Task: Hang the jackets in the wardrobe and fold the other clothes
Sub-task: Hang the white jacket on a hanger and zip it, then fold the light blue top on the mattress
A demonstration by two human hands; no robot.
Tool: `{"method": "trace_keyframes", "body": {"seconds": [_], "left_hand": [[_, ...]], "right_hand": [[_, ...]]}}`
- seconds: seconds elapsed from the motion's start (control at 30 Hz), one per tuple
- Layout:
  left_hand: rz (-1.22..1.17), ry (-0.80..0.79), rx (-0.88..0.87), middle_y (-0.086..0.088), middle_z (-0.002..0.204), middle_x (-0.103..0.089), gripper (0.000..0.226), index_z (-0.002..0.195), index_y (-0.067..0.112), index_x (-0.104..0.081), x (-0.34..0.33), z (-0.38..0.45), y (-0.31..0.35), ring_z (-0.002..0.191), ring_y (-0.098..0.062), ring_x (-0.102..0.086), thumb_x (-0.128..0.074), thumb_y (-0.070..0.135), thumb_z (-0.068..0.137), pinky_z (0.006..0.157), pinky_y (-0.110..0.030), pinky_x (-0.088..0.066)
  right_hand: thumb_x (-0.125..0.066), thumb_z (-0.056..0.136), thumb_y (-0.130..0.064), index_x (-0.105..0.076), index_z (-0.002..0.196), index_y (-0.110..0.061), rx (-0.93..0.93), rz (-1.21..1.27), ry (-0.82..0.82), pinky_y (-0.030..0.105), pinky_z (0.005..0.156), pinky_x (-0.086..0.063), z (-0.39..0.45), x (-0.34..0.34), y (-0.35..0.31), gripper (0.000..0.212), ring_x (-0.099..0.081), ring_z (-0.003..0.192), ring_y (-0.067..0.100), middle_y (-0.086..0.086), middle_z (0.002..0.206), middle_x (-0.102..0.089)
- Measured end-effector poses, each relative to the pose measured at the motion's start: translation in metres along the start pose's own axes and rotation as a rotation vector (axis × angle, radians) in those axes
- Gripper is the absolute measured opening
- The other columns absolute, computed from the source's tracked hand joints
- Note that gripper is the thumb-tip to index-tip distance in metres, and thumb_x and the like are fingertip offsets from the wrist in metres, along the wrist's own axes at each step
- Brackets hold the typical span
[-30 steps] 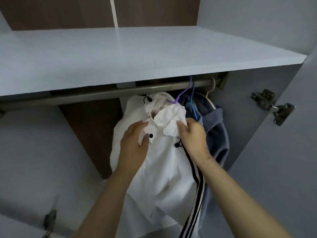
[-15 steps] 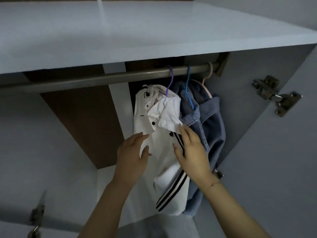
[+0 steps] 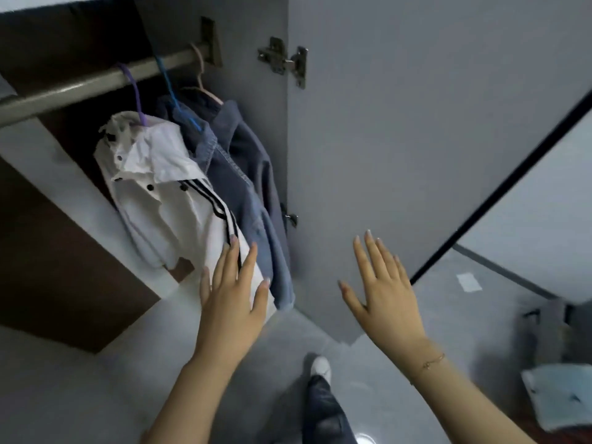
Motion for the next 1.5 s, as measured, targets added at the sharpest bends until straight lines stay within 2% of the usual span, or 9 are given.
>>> {"method": "trace_keyframes", "body": {"seconds": [0.33,0.5,0.63,0.7,0.87,1.07,1.33,1.4,1.5], "left_hand": [[0.02,-0.248,-0.5,0.003,0.164,0.004,0.059,0.155,0.028,-0.012,-0.102,-0.063,0.178,0.151,-0.014,0.004,-0.032,0.041,0.101,0.121,-0.046,0.0],[0.056,-0.406,-0.749,0.007,0.161,0.018,0.066,0.156,0.032,-0.003,-0.18,-0.114,0.319,0.149,-0.011,0.014,-0.04,0.039,0.101,0.121,-0.044,0.006],[0.061,-0.47,-0.925,0.005,0.161,0.017,0.066,0.155,0.032,-0.001,-0.245,-0.176,0.452,0.149,-0.013,0.016,-0.038,0.039,0.102,0.119,-0.046,0.009],[0.053,-0.509,-0.996,0.004,0.162,0.014,0.064,0.155,0.032,-0.004,-0.271,-0.204,0.509,0.15,-0.014,0.012,-0.038,0.039,0.102,0.119,-0.046,0.007],[0.05,-0.632,-1.121,0.006,0.162,0.015,0.06,0.155,0.036,-0.008,-0.326,-0.254,0.622,0.151,-0.013,0.009,-0.036,0.04,0.102,0.12,-0.044,0.004],[0.026,-0.824,-1.271,0.004,0.165,0.001,0.055,0.155,0.032,-0.02,-0.415,-0.295,0.747,0.151,-0.011,0.001,-0.037,0.039,0.103,0.121,-0.042,-0.001],[-0.112,-1.355,-1.274,0.002,0.154,-0.035,0.046,0.145,0.019,-0.041,-0.605,-0.378,0.919,0.141,-0.015,-0.032,-0.05,0.028,0.101,0.116,-0.03,-0.023],[-0.108,-1.438,-1.268,-0.002,0.148,-0.041,0.044,0.142,0.015,-0.043,-0.66,-0.406,0.951,0.136,-0.017,-0.037,-0.052,0.024,0.1,0.112,-0.025,-0.026],[-0.084,-1.438,-1.318,-0.006,0.148,-0.04,0.047,0.143,0.015,-0.042,-0.743,-0.455,0.989,0.138,-0.021,-0.035,-0.055,0.027,0.099,0.113,-0.032,-0.028]], "right_hand": [[-0.03,0.1,-0.056,0.001,0.156,-0.027,-0.479,-0.029,0.023,0.036,0.12,0.003,-0.194,0.035,0.151,0.07,0.004,0.15,0.019,-0.002,0.163,0.005],[-0.037,0.099,-0.051,-0.012,0.156,-0.023,-0.765,-0.038,0.092,0.041,0.122,-0.009,-0.308,0.062,0.251,0.069,-0.007,0.151,0.023,0.004,0.163,-0.008],[-0.049,0.097,-0.042,-0.021,0.155,-0.018,-0.937,-0.005,0.187,0.041,0.121,-0.01,-0.393,0.082,0.335,0.068,-0.014,0.15,0.025,0.007,0.162,-0.015],[-0.045,0.099,-0.043,-0.016,0.156,-0.02,-1.013,0.007,0.188,0.041,0.122,-0.007,-0.434,0.088,0.372,0.068,-0.007,0.151,0.022,0.004,0.163,-0.008],[-0.038,0.102,-0.042,-0.011,0.156,-0.022,-1.176,0.031,0.225,0.035,0.12,0.0,-0.522,0.1,0.46,0.064,-0.004,0.151,0.021,0.0,0.163,-0.001],[-0.035,0.103,-0.04,-0.008,0.156,-0.019,-1.406,0.094,0.249,0.036,0.123,-0.004,-0.594,0.087,0.572,0.063,-0.001,0.151,0.021,0.005,0.164,0.0],[-0.047,0.101,-0.034,-0.024,0.153,-0.019,-1.811,0.251,0.358,0.029,0.119,-0.016,-0.688,0.017,0.724,0.059,-0.019,0.148,0.018,0.001,0.161,-0.019],[-0.047,0.101,-0.033,-0.025,0.153,-0.019,-1.904,0.294,0.379,0.028,0.118,-0.018,-0.71,-0.014,0.753,0.058,-0.019,0.147,0.015,0.0,0.16,-0.021],[-0.047,0.101,-0.034,-0.026,0.153,-0.021,-2.008,0.357,0.424,0.029,0.118,-0.022,-0.738,-0.062,0.785,0.058,-0.019,0.147,0.013,-0.003,0.16,-0.021]]}}
Point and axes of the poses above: each hand's wrist, its own z-axis towards the middle knuckle, its own x-axis out of the back of the hand, y = z × x, the point moved 1 cm from there along z, towards the middle knuckle
